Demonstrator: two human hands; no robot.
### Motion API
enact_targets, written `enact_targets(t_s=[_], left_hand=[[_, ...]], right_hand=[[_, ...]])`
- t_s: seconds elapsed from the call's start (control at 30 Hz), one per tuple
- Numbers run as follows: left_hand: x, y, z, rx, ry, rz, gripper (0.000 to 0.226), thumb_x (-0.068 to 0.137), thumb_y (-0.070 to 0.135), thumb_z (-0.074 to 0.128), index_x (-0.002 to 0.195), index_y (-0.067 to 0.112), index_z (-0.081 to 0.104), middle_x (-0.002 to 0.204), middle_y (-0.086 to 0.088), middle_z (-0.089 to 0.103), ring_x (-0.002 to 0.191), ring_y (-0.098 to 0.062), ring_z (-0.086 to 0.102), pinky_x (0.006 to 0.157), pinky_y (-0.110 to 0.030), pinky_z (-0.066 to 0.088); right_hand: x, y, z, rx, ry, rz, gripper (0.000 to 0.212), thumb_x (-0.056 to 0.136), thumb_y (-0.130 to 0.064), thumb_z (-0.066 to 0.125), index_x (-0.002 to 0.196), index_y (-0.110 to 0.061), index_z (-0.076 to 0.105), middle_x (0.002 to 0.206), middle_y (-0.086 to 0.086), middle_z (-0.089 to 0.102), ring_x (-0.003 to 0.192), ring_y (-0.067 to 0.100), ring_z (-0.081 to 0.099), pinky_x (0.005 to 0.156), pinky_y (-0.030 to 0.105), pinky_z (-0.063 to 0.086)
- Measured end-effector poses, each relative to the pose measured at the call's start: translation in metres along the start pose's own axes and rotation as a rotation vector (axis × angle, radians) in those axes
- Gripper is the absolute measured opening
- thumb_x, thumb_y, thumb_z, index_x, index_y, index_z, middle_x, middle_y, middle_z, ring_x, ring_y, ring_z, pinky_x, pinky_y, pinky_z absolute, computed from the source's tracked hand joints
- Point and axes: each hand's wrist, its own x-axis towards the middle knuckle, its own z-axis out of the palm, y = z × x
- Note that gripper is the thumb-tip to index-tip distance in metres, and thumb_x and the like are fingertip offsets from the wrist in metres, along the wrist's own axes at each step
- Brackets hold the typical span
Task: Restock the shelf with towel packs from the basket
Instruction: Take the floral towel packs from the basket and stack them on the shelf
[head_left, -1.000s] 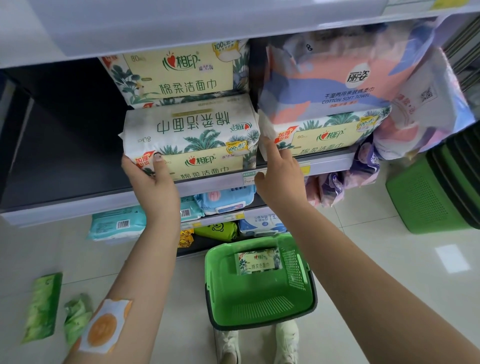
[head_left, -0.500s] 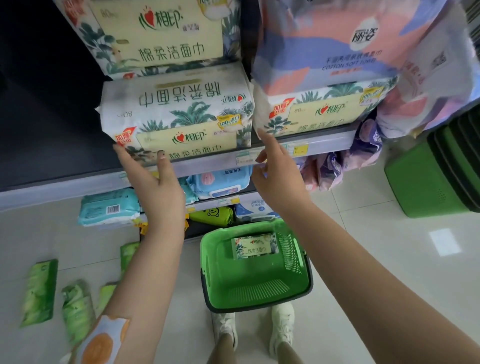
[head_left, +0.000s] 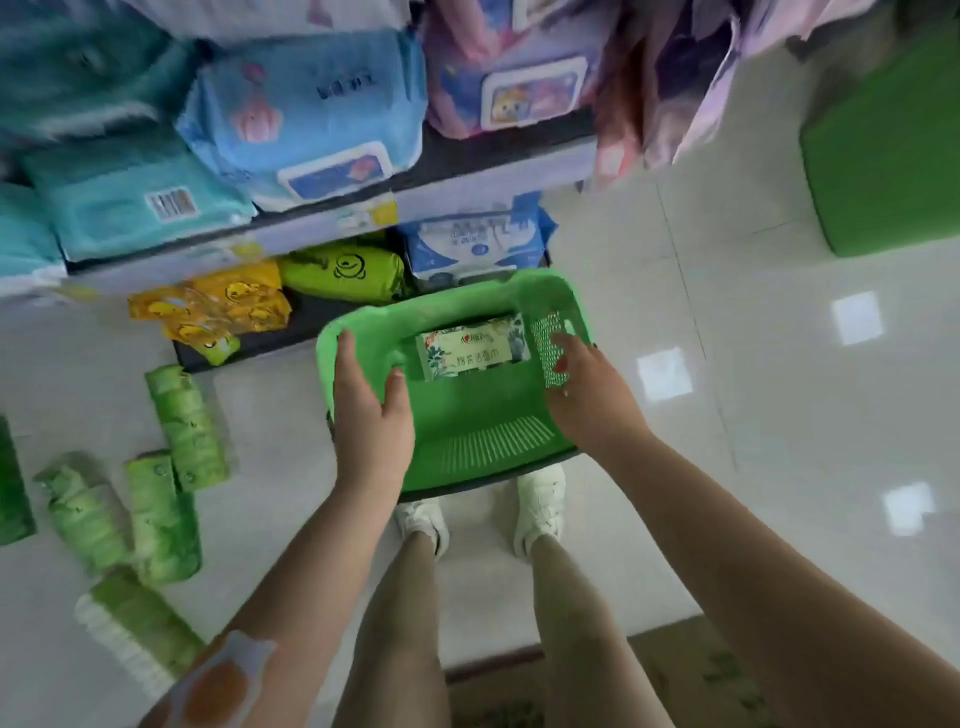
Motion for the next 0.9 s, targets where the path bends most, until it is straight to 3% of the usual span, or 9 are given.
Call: enact_targets(t_s=[0.17, 0.33, 0.47, 0.5, 0.57, 0.6, 0.7, 0.8, 0.9], left_hand=[[0.019, -0.050, 0.064, 0.059, -0.101, -0.090, 0.062, 0.097, 0.018, 0.044, 0.149, 0.016, 0.011, 0.157, -0.002, 0.013, 0.143, -0.017, 0.017, 0.115, -0.027, 0.016], [0.045, -0.098, 0.118, 0.103, -0.151, -0.123, 0.062, 0.097, 0.015, 0.044, 0.149, 0.014, 0.010, 0.157, -0.003, 0.011, 0.144, -0.019, 0.014, 0.116, -0.027, 0.014], [0.067, -0.143, 0.160, 0.184, -0.249, -0.143, 0.065, 0.096, 0.014, 0.046, 0.149, 0.014, 0.009, 0.157, -0.005, 0.011, 0.143, -0.022, 0.019, 0.115, -0.033, 0.026], [0.072, -0.154, 0.169, 0.205, -0.274, -0.147, 0.066, 0.095, 0.014, 0.047, 0.149, 0.013, 0.009, 0.157, -0.006, 0.012, 0.139, -0.021, 0.026, 0.109, -0.026, 0.034], [0.084, -0.172, 0.186, 0.215, -0.318, -0.193, 0.068, 0.094, 0.012, 0.049, 0.149, 0.015, 0.010, 0.156, -0.006, 0.015, 0.114, -0.013, 0.051, 0.072, -0.005, 0.049], [0.092, -0.179, 0.194, 0.199, -0.333, -0.227, 0.069, 0.093, 0.010, 0.050, 0.149, 0.017, 0.010, 0.155, -0.007, 0.017, 0.100, -0.011, 0.057, 0.057, -0.007, 0.049], [0.121, -0.203, 0.215, 0.133, -0.355, -0.307, 0.076, 0.088, 0.004, 0.054, 0.148, 0.024, 0.011, 0.149, -0.009, 0.030, 0.092, -0.016, 0.061, 0.054, -0.018, 0.051], [0.147, -0.219, 0.229, 0.105, -0.321, -0.389, 0.074, 0.085, -0.004, 0.051, 0.146, 0.022, 0.017, 0.130, -0.007, 0.046, 0.067, -0.008, 0.049, 0.052, -0.022, 0.044], [0.171, -0.230, 0.240, 0.143, -0.298, -0.413, 0.070, 0.088, 0.000, 0.049, 0.146, 0.016, 0.014, 0.133, -0.010, 0.045, 0.069, -0.005, 0.044, 0.051, -0.018, 0.036]], right_hand=[[0.043, 0.049, 0.060, -0.007, -0.124, 0.085, 0.064, 0.084, 0.000, 0.044, 0.144, -0.017, 0.027, 0.130, 0.012, 0.048, 0.088, 0.023, 0.055, 0.067, 0.034, 0.050], [0.099, 0.080, 0.092, 0.008, -0.127, 0.090, 0.066, 0.084, 0.001, 0.049, 0.143, -0.018, 0.028, 0.133, 0.011, 0.047, 0.083, 0.018, 0.056, 0.065, 0.029, 0.054], [0.149, 0.100, 0.121, 0.022, -0.120, 0.091, 0.061, 0.085, 0.003, 0.050, 0.140, -0.016, 0.032, 0.129, 0.011, 0.051, 0.077, 0.015, 0.058, 0.054, 0.022, 0.049], [0.161, 0.105, 0.132, 0.034, -0.126, 0.102, 0.059, 0.086, 0.002, 0.050, 0.139, -0.016, 0.033, 0.124, 0.010, 0.053, 0.076, 0.014, 0.057, 0.053, 0.022, 0.048], [0.185, 0.119, 0.158, 0.050, -0.146, 0.139, 0.056, 0.088, 0.000, 0.050, 0.139, -0.015, 0.032, 0.114, 0.009, 0.054, 0.069, 0.009, 0.051, 0.050, 0.019, 0.041], [0.197, 0.126, 0.172, 0.042, -0.161, 0.157, 0.056, 0.090, -0.002, 0.050, 0.140, -0.014, 0.030, 0.109, 0.008, 0.053, 0.066, 0.007, 0.048, 0.049, 0.018, 0.038], [0.229, 0.145, 0.205, 0.026, -0.194, 0.225, 0.056, 0.094, -0.011, 0.048, 0.145, -0.018, 0.025, 0.106, 0.008, 0.052, 0.069, 0.010, 0.048, 0.049, 0.018, 0.041], [0.257, 0.156, 0.229, 0.081, -0.165, 0.318, 0.052, 0.095, -0.014, 0.046, 0.143, -0.019, 0.028, 0.105, 0.006, 0.053, 0.074, 0.013, 0.052, 0.045, 0.018, 0.043], [0.281, 0.163, 0.239, -0.020, -0.127, 0.272, 0.056, 0.088, -0.013, 0.056, 0.140, -0.014, 0.034, 0.122, 0.012, 0.053, 0.098, 0.027, 0.057, 0.071, 0.032, 0.053]])
